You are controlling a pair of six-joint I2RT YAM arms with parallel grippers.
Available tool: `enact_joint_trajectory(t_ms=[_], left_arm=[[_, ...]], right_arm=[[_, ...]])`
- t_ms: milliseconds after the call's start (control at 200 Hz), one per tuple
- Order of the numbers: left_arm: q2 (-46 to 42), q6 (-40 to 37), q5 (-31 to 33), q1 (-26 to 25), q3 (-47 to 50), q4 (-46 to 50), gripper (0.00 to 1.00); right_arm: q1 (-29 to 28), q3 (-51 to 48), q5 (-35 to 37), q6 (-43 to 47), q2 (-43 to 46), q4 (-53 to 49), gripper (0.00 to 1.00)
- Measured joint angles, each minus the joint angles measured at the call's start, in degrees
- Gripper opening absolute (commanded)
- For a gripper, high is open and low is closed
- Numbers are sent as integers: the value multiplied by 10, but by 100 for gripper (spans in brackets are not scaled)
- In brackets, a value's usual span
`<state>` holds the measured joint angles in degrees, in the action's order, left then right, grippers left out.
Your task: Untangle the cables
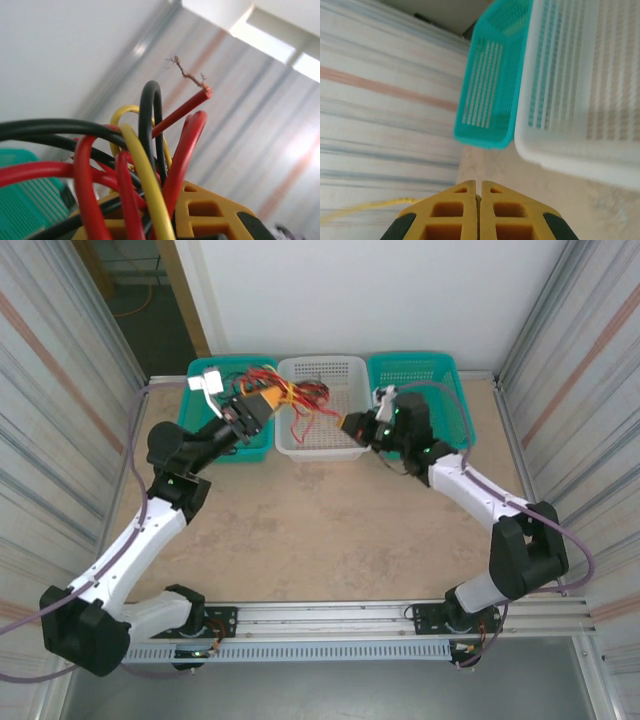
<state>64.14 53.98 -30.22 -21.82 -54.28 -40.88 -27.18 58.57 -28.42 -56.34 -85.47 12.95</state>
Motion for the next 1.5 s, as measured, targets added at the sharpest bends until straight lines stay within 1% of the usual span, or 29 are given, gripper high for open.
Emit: enact_joint_trajectory(t_ms=[60,170,271,346,466,556,616,742,882,987,1107,1213,1298,1388,1498], left_arm=[[20,15,28,18,-5,-19,0],[40,25,76,30,-6,-36,0],[44,22,110,35,-6,-52,0],[44,8,129,35,-6,-60,0],[44,-17,145,41,-5,-61,0],[43,-28,150,53,0,-61,0],[40,-35,153,62,9,-58,0],[34,-53,148,67,33,-35,0],[23,-73,110,67,60,9,0],[-7,-88,75,67,101,40,0],[-49,-99,22,67,140,71,0],[-68,-104,-31,67,153,91,0],[-69,-105,-82,67,153,108,0],[-68,-102,-131,67,152,120,0],[-64,-74,-180,66,140,113,0]], right_arm=[[-35,-28,8,-19,0,37,0],[-100,-57,31,-46,0,97,0],[-142,-63,54,-50,8,119,0],[-169,-65,78,-47,37,114,0],[-197,-66,118,-23,123,70,0],[-201,-61,144,7,197,18,0],[-200,-39,164,32,233,-32,0],[-200,27,200,84,271,-122,0],[-170,111,213,137,287,-209,0],[-140,174,213,167,281,-252,0],[-109,242,205,196,254,-293,0],[-75,292,193,211,221,-324,0],[-35,318,180,216,199,-342,0],[20,334,161,219,180,-360,0],[92,347,130,221,150,-372,0]])
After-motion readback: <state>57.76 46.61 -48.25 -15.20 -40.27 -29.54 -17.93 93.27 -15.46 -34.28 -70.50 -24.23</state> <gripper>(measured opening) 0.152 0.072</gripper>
